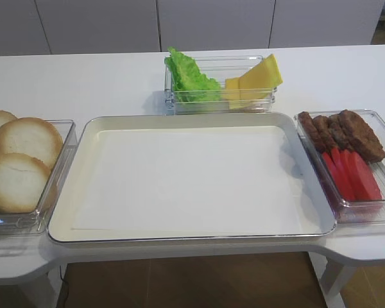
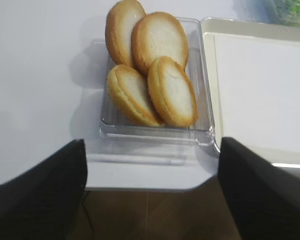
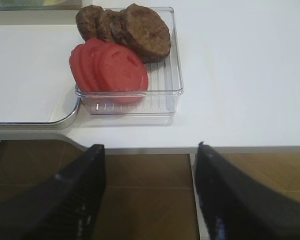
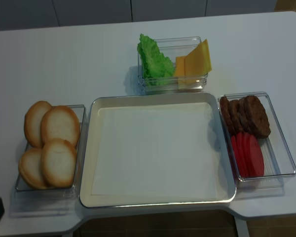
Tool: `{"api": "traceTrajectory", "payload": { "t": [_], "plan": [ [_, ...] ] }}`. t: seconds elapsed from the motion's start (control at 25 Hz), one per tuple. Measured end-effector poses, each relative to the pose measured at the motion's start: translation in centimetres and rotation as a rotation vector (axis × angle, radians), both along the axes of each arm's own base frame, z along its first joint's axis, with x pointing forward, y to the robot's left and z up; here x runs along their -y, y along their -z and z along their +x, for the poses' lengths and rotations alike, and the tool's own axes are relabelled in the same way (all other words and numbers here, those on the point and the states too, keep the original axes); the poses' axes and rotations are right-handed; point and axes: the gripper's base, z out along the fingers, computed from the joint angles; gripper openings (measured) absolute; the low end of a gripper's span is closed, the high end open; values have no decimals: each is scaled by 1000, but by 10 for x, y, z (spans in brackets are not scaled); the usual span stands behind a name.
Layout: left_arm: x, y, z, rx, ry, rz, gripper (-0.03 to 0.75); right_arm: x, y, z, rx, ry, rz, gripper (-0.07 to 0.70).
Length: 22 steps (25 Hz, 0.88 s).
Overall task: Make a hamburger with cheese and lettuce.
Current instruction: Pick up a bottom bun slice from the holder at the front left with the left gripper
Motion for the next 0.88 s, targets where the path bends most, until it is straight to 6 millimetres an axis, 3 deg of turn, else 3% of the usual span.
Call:
{"api": "traceTrajectory", "payload": {
  "t": [0.32, 0.64, 0.88],
  "plan": [
    [-2, -21, 81, -157, -48, 17, 594, 0, 0, 0, 0, 0, 0, 444],
    [-3, -10, 179, -364, -24, 18, 545, 0, 0, 0, 0, 0, 0, 444],
    [-41, 1, 224, -390, -9, -184, 542, 0, 0, 0, 0, 0, 0, 444]
  ]
}}
